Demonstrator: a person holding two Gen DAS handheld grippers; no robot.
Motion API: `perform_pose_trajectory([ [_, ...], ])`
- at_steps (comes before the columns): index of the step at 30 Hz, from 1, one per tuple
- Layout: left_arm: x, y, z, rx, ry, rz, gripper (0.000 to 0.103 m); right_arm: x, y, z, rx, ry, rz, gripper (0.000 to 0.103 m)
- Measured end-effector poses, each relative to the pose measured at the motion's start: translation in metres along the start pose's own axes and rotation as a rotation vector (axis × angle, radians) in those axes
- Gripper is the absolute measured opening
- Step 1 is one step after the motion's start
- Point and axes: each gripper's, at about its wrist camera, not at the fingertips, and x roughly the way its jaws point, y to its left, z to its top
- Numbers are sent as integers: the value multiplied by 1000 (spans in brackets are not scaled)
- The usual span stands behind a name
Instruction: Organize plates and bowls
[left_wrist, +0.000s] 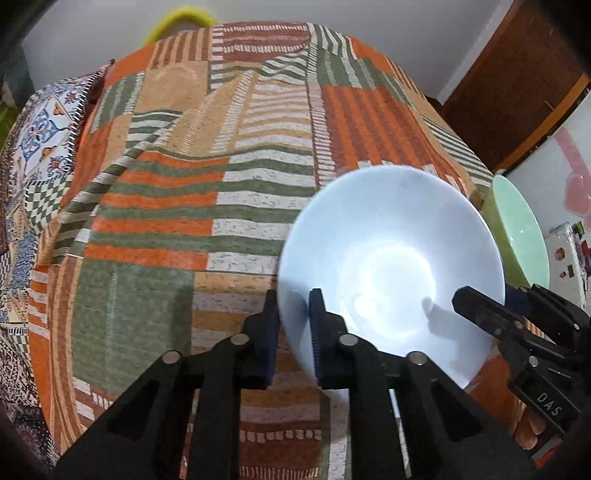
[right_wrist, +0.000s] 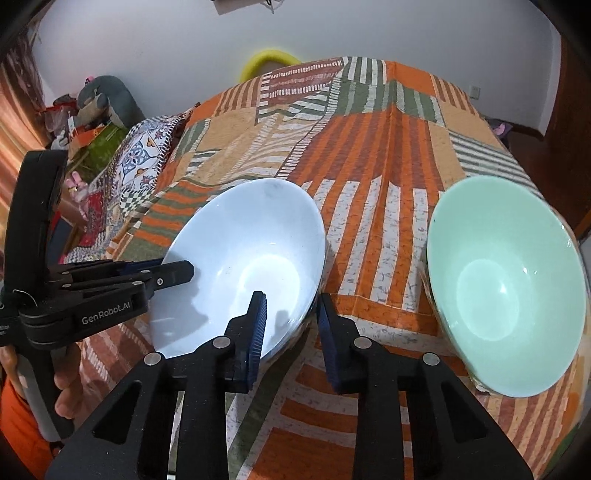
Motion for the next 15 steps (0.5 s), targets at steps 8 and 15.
perform_pose_trajectory([
  [8,-6,0,-4,-5,-14,-10,13,-4,4,1,-7,-2,-25,24],
  [15,-33,-11,-15,37,-72,8,14,-15,3,1,12,-11,-15,24],
])
